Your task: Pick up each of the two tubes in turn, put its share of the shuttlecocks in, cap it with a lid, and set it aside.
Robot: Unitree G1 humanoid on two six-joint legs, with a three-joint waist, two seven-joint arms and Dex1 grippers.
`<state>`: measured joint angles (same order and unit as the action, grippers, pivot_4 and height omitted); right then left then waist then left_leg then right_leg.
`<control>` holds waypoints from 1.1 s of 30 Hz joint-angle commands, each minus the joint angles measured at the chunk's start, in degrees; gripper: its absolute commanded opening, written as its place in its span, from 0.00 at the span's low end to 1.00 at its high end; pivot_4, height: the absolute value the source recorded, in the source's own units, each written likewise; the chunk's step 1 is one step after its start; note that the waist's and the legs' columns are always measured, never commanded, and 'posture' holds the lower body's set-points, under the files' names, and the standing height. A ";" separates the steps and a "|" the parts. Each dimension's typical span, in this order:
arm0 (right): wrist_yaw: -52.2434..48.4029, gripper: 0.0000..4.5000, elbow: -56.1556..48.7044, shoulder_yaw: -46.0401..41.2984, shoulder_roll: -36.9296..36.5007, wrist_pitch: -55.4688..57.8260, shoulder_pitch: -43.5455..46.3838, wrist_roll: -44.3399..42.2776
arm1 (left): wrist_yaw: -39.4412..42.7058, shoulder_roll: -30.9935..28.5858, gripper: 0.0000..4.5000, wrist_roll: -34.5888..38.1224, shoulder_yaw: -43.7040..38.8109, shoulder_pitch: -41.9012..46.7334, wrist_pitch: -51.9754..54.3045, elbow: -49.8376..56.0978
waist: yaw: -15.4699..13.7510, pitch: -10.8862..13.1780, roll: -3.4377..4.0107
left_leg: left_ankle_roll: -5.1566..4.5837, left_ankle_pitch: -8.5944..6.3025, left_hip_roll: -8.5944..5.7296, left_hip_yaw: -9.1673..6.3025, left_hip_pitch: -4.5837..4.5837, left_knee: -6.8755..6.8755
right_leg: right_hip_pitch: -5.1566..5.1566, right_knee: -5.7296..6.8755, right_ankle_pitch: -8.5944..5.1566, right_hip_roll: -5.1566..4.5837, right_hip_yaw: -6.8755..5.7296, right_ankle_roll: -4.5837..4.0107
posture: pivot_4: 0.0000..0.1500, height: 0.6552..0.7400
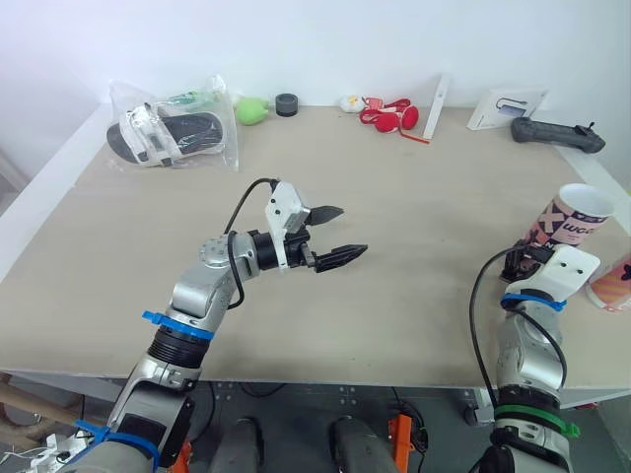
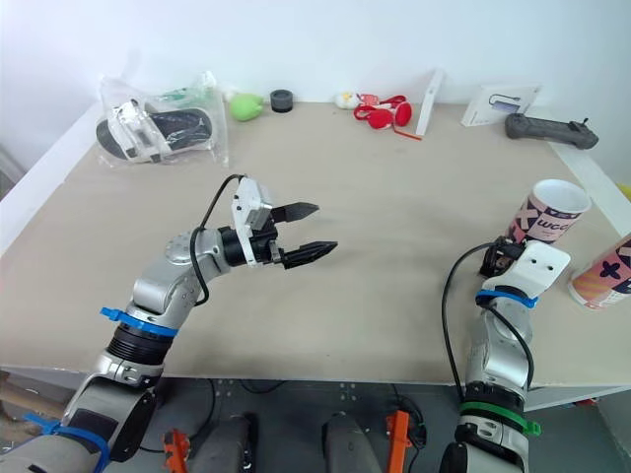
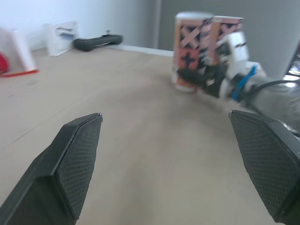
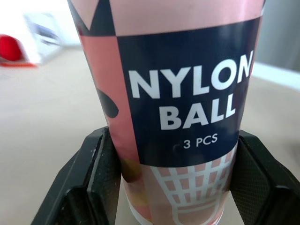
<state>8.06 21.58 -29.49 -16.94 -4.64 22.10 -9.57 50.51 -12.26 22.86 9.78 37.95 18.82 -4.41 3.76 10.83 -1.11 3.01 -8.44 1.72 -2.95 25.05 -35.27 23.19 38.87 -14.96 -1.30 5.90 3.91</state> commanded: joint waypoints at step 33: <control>-44.37 0.99 -37.80 21.22 -17.74 28.24 -16.01 -19.52 | -6.35 -13.75 1.00 -1.83 -13.75 -26.02 -5.08 15.57 | -0.01 0.04 -0.12 | -0.02 0.01 0.07 0.26 -0.07 -0.05 | -0.02 -0.06 -0.12 -0.04 0.21 -0.09 | 1.00 1.00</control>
<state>-34.64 -16.37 -8.20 -34.06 22.91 4.70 -27.87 45.02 -25.33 20.30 -2.23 12.52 14.16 6.96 3.75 10.87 -1.23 2.99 -8.43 1.79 -2.68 25.00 -35.32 23.17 38.80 -15.08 -1.34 6.11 3.82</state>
